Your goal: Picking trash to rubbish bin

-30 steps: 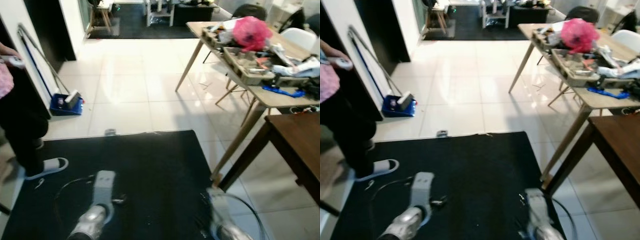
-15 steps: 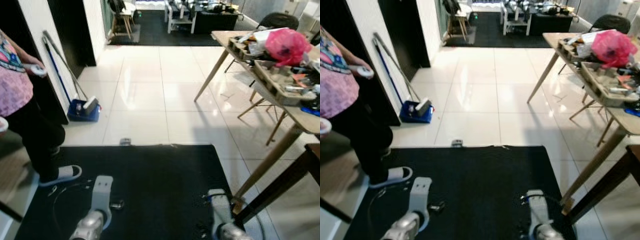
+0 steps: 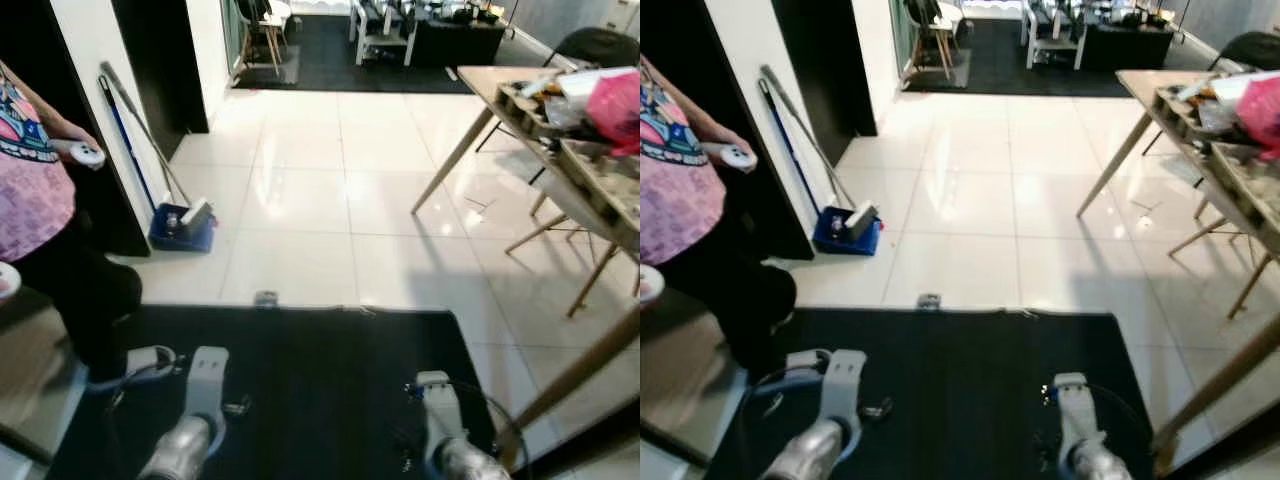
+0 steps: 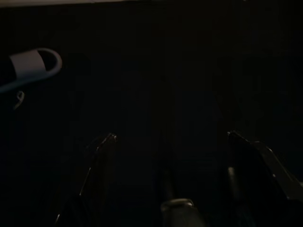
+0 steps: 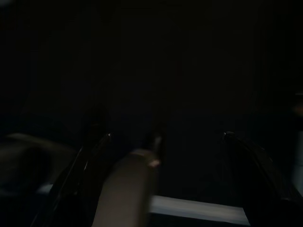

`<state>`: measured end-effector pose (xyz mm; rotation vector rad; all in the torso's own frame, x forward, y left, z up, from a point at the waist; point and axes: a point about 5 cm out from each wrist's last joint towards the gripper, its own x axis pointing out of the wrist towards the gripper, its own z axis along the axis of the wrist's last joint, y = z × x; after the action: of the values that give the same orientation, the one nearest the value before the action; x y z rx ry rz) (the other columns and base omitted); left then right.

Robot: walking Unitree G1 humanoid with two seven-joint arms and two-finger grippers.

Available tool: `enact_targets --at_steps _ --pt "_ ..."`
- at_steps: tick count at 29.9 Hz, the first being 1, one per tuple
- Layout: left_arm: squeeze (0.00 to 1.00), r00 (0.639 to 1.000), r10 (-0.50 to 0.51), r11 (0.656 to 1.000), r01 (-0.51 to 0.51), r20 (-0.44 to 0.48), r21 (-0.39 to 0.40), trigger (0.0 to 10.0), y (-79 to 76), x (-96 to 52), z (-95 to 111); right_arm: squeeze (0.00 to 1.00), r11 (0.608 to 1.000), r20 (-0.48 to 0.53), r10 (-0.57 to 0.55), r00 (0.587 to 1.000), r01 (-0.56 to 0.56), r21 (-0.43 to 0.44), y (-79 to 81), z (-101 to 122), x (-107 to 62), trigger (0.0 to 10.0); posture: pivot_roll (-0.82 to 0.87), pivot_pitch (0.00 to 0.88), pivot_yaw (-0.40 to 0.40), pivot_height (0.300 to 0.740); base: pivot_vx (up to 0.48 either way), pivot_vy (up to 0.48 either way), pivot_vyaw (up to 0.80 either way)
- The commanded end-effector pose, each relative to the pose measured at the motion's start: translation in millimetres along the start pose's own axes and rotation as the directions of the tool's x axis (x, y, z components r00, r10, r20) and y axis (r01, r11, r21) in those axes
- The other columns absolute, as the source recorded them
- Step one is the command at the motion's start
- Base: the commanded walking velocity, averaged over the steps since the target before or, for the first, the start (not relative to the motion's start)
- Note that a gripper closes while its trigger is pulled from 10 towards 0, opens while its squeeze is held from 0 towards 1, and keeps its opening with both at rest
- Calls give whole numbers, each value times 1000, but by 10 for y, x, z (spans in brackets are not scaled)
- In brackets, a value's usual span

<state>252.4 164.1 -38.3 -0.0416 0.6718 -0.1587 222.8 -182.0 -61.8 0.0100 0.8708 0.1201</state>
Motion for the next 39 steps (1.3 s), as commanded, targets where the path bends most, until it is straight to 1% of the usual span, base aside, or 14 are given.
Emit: enact_targets --at_steps 1,10,17,24,39 --pt "0 1000 -3 1000 3 -18 7 10000 -9 -5 -36 0 1000 -19 -19 1000 19 4 -73 -47 -21 10000 -61 83 23 740 368 0 0" --pt "0 1000 -3 1000 3 -15 6 10000 -11 -2 -28 0 1000 -20 -19 1000 19 -2 -89 -41 -23 10000 -59 72 21 740 355 0 -752" --pt "0 1000 0 1000 0 -16 8 10000 1 -5 -31 0 1000 -22 -14 1000 13 -11 -79 -29 -18 10000 -58 53 16 740 351 0 0" --pt "0 1000 2 1000 -2 -14 5 10000 5 -2 -23 0 1000 -23 -11 1000 11 -19 -78 -23 -17 10000 -58 38 13 740 348 0 -620" --pt "0 1000 0 1000 0 -17 3 10000 7 -4 -29 0 1000 -25 -10 1000 9 -23 -75 -31 -17 10000 -58 43 17 740 345 0 -624"
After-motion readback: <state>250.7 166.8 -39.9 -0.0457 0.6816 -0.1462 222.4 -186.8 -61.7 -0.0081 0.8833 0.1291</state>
